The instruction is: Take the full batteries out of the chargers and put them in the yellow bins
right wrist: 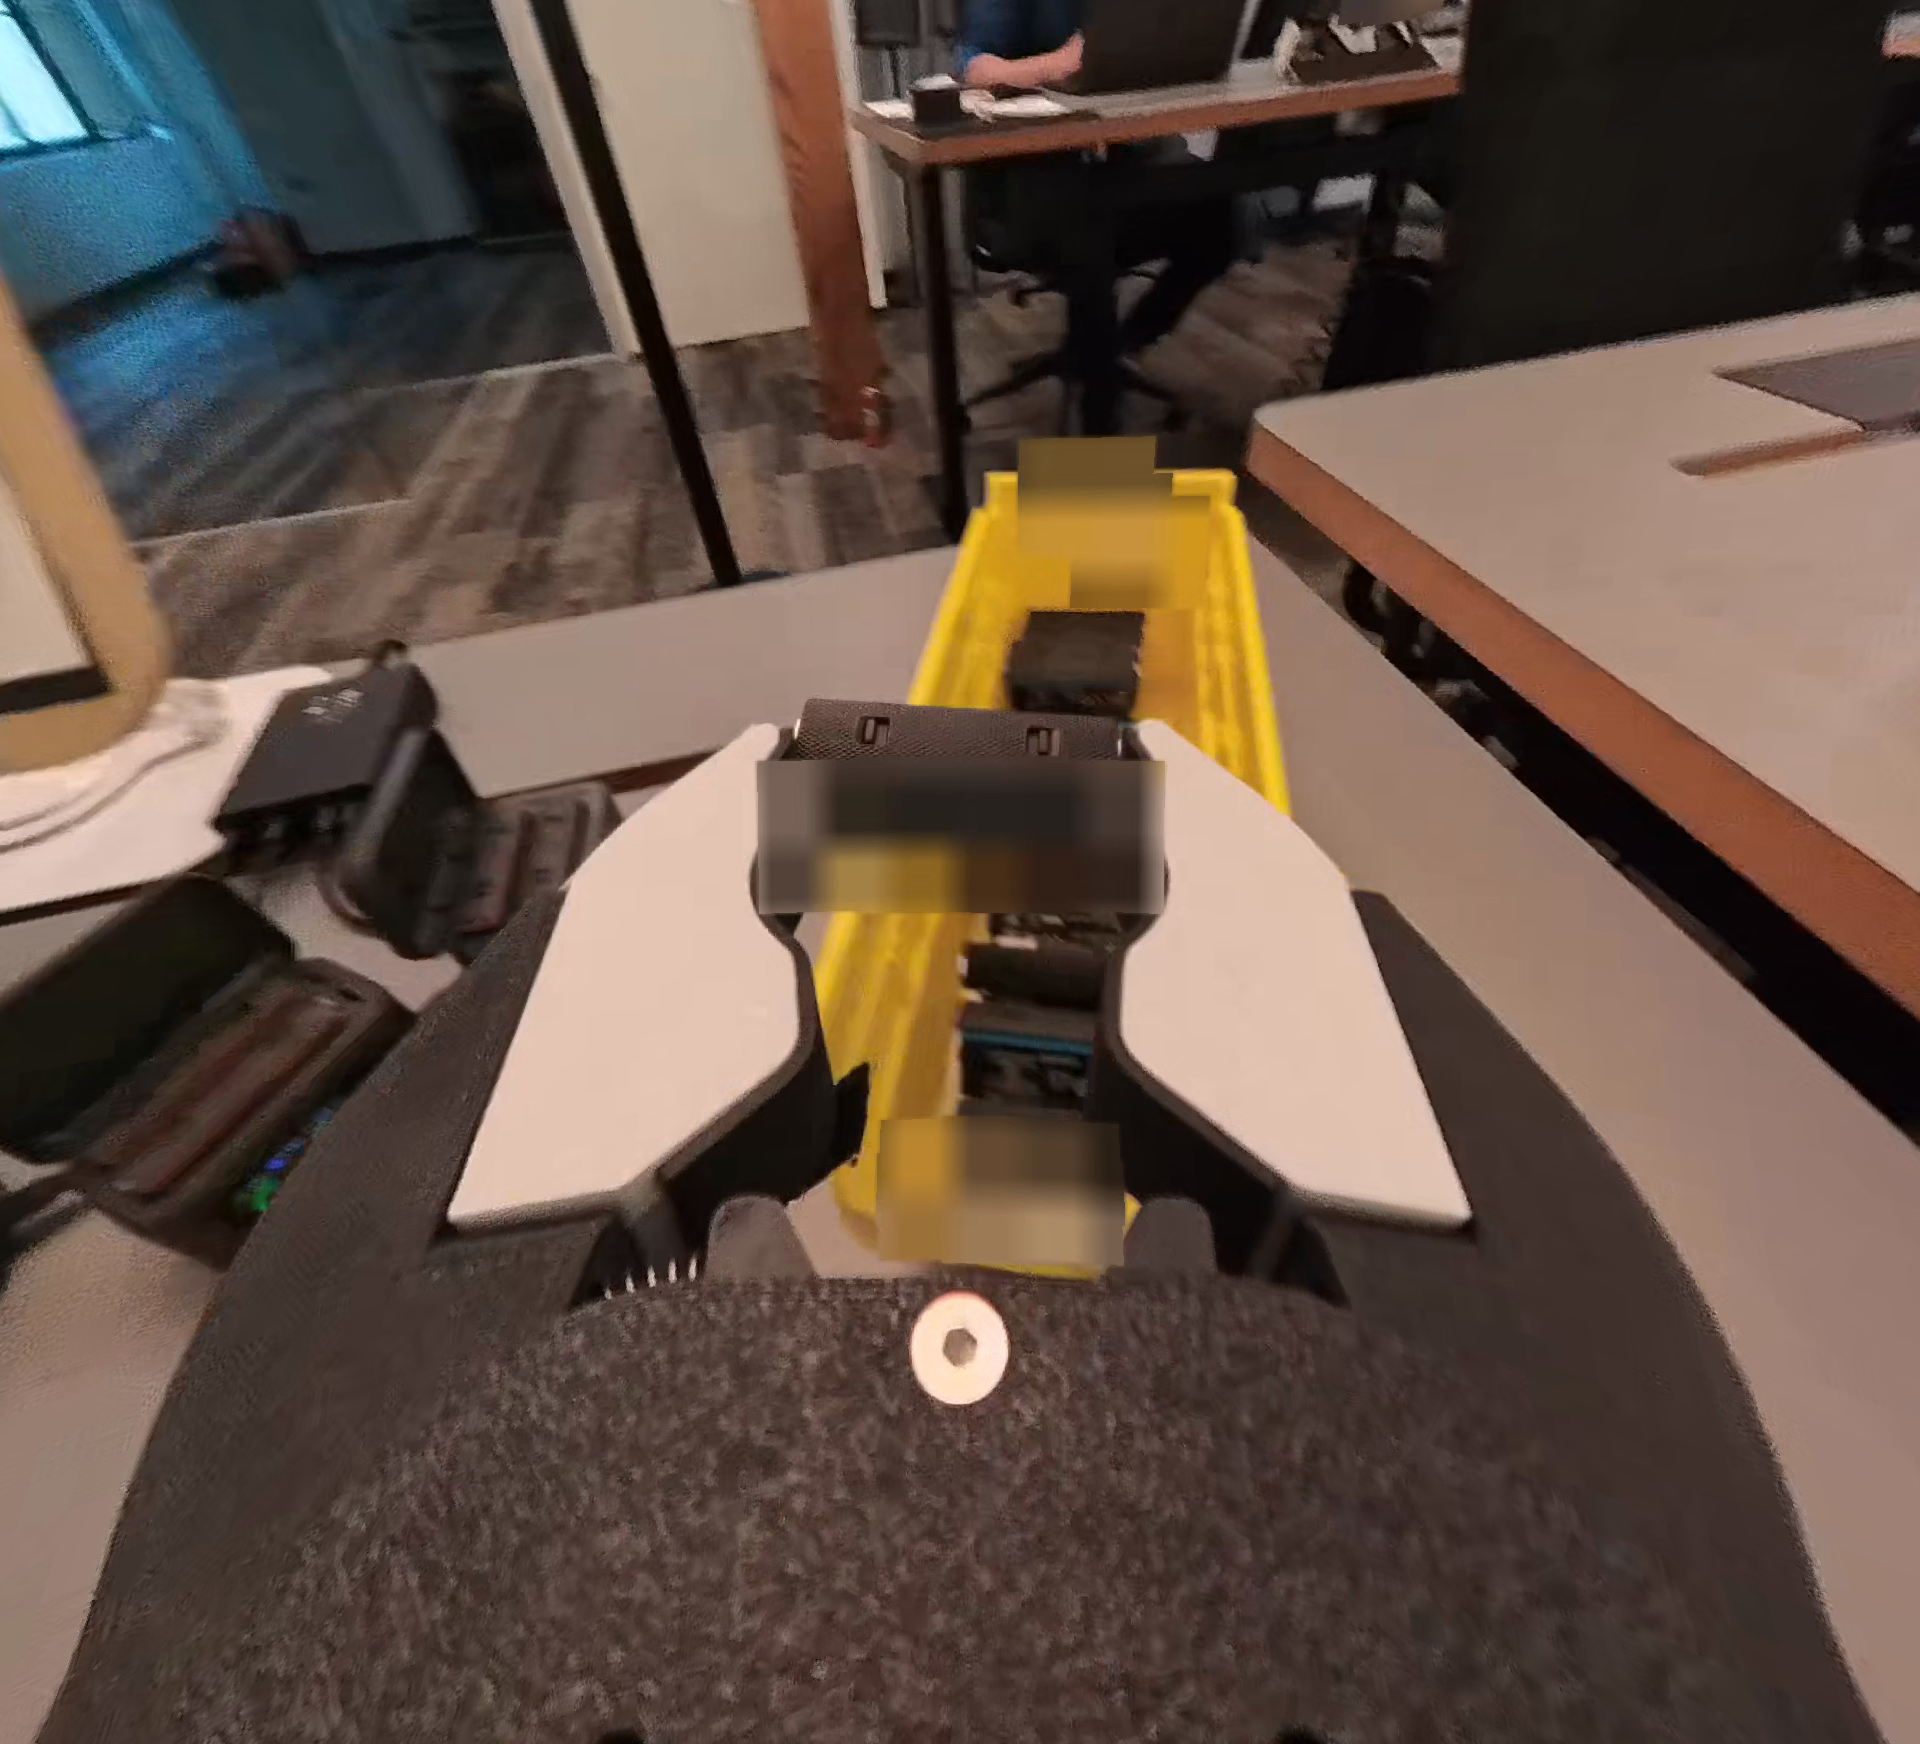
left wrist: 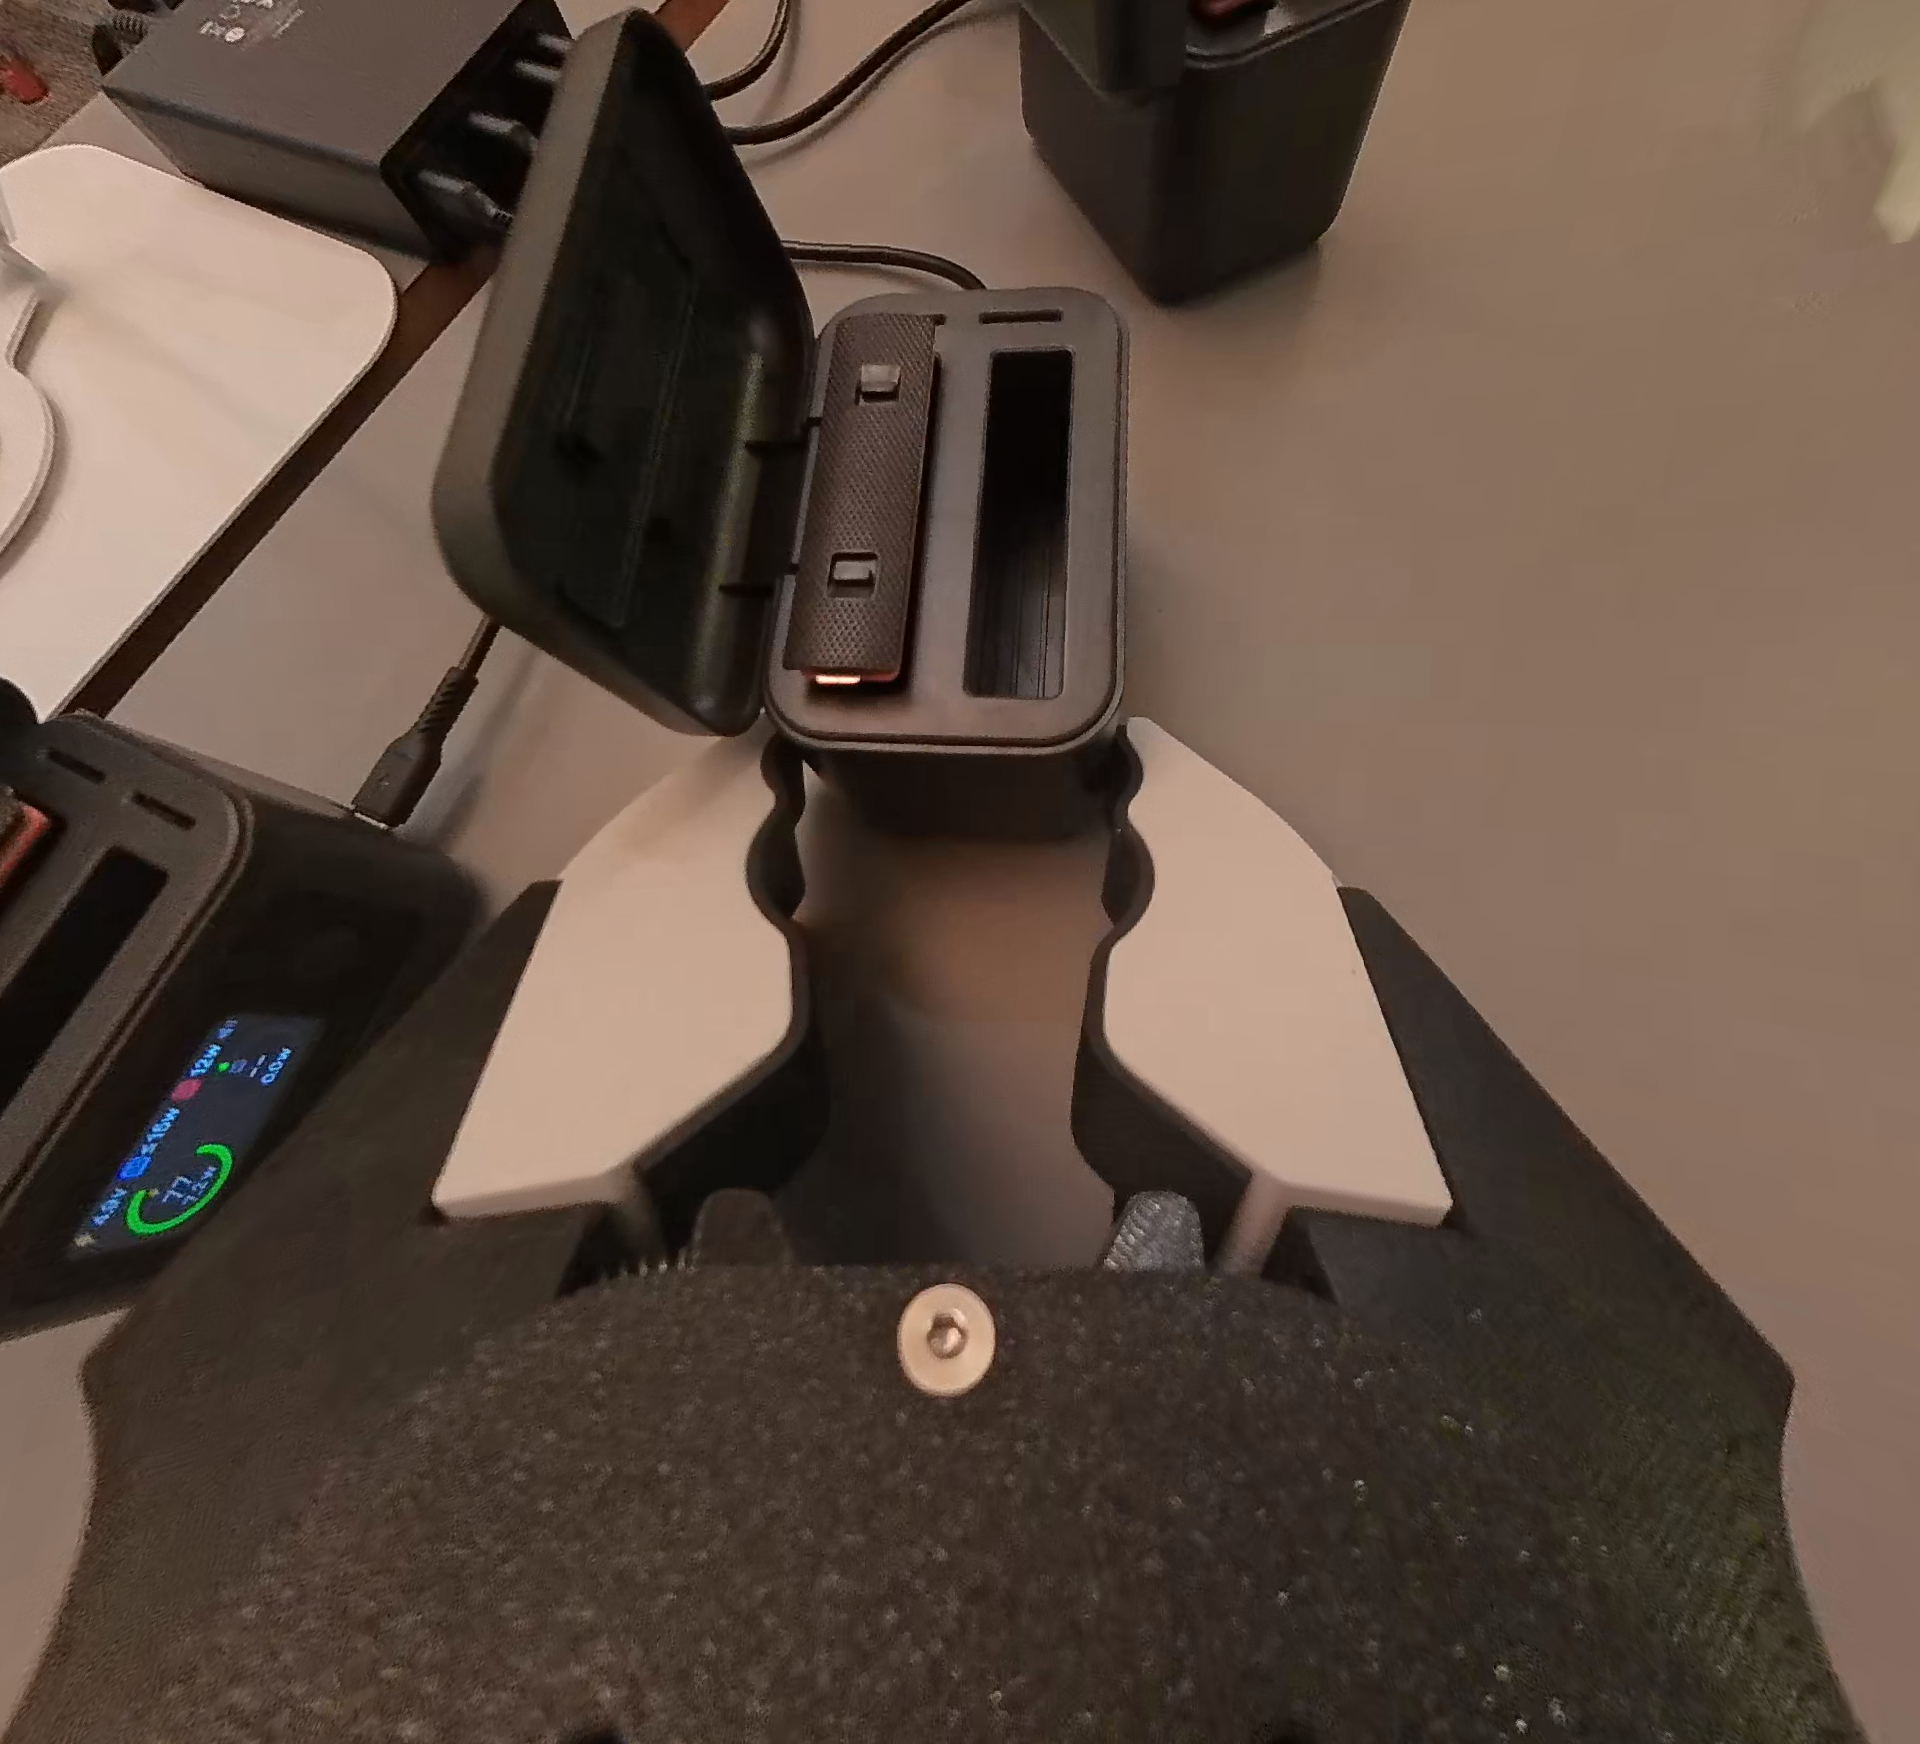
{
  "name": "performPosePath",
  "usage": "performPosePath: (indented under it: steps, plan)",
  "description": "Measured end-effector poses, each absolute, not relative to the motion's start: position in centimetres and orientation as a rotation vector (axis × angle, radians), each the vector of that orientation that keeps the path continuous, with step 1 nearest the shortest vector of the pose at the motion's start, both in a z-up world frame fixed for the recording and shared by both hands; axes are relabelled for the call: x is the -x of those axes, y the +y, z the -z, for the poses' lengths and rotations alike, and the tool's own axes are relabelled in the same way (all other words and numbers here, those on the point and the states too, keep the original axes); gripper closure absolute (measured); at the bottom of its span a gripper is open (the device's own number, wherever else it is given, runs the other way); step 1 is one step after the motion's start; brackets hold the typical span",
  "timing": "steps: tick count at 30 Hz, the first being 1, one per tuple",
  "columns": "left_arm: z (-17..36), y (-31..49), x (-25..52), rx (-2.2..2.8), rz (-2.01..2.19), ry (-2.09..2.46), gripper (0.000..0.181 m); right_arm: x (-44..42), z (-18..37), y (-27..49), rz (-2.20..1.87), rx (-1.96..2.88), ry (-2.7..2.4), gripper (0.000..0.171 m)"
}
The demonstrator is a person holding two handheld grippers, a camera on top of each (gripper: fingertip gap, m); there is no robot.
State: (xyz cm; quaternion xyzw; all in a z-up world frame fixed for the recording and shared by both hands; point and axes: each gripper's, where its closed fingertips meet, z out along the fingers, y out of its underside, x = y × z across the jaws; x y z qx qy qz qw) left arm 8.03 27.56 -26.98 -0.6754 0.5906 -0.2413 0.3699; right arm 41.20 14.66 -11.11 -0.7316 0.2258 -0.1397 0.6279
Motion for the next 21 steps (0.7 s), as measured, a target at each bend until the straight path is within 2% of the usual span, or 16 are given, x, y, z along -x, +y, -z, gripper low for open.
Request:
performPosePath:
  steps: [6, 21]
  plan:
    - [27.0, 27.6, -8.0, 1.732, 0.618, 1.515, 0.125, -42.9, 15.0, 12.8, 0.337, 1.765, 0.583, 0.113]
    - [27.0, 27.5, -8.0, 1.731, 0.62, 1.516, 0.125, -43.9, 18.1, 15.1, 0.45, 1.839, 0.574, 0.112]
